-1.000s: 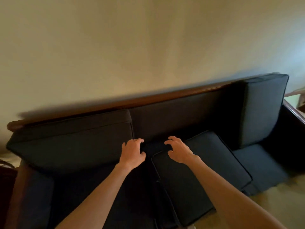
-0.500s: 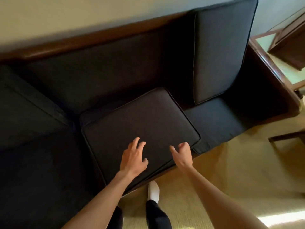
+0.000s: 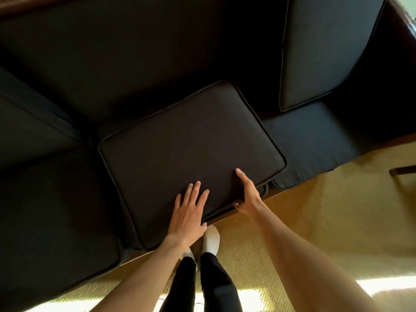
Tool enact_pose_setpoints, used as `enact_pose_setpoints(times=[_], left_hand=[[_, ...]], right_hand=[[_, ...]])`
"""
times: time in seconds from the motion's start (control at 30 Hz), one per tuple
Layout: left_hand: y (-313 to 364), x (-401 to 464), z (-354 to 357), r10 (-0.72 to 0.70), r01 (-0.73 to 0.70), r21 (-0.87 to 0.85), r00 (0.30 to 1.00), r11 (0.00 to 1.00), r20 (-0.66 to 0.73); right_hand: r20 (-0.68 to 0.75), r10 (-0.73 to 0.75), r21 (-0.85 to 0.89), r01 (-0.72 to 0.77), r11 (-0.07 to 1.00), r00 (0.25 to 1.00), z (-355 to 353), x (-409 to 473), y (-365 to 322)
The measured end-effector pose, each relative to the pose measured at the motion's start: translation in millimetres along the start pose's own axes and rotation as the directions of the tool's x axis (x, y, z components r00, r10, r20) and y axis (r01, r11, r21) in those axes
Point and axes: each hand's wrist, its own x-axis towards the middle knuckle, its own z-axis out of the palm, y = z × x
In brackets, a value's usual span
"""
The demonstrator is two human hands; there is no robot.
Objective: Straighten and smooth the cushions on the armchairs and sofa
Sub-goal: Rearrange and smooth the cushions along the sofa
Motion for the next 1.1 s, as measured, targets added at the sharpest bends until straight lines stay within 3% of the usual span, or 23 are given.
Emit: enact_pose_setpoints(times=[0.1, 0.23, 0.4, 0.53, 0.63, 0.73, 0.83, 0.97, 1.03, 1.1], left_hand=[[-1.5, -7.8, -7.2, -0.018, 0.014, -0.059, 0.998, 0.998, -0.061], [-12.1, -21.6, -36.8, -0.061, 0.05, -0.062, 0.981, 0.997, -0.186], [-43.1, -32.4, -98.6, -0.083, 0.085, -0.008, 0.953, 0.996, -0.292], [-68.8, -34.6, -161.6, -0.041, 0.044, -0.002, 0.933, 0.999, -0.357], [-82.2, -28.2, -200.8, -0.085, 0.083, -0.021, 0.904, 0.996, -0.419], [-94.1, -14.1, -236.6, -0.16, 0.149, -0.06, 0.871, 0.987, -0.464], [-112.9, 6.8, -273.1, -0.194, 0.179, -0.077, 0.865, 0.981, -0.462], [-138.7, 31.9, -307.6, -0.222, 0.19, -0.117, 0.889, 0.975, -0.401], [-147.2, 40.4, -319.0, -0.23, 0.193, -0.136, 0.9, 0.972, -0.369], [-152.0, 46.1, -325.7, -0.23, 0.192, -0.14, 0.905, 0.971, -0.358]], right_hand=[[-0.036, -0.027, -0.036, 0.026, 0.999, 0.999, 0.8, -15.1, -5.7], [-0.072, -0.098, 0.051, 0.102, 0.993, 0.993, 30.7, -63.3, -14.6], [-0.185, -0.123, 0.155, 0.153, 0.976, 0.975, 77.8, -131.4, -37.0], [-0.212, -0.167, 0.131, 0.197, 0.972, 0.963, 114.7, -176.8, -71.6], [-0.195, -0.286, -0.005, 0.291, 0.957, 0.938, 139.9, -196.7, -99.8], [-0.078, -0.44, -0.237, 0.412, 0.88, 0.895, 156.6, -203.0, -118.1], [0.042, -0.661, -0.531, 0.577, 0.621, 0.749, 164.5, -204.2, -137.4], [0.069, -0.885, -0.862, 0.474, 0.179, 0.46, 174.1, -200.7, -168.4], [0.243, -0.914, -0.907, 0.409, -0.096, 0.324, 186.9, -191.7, -188.9], [0.511, -0.798, -0.853, 0.307, -0.423, 0.318, 199.5, -184.9, -213.7]])
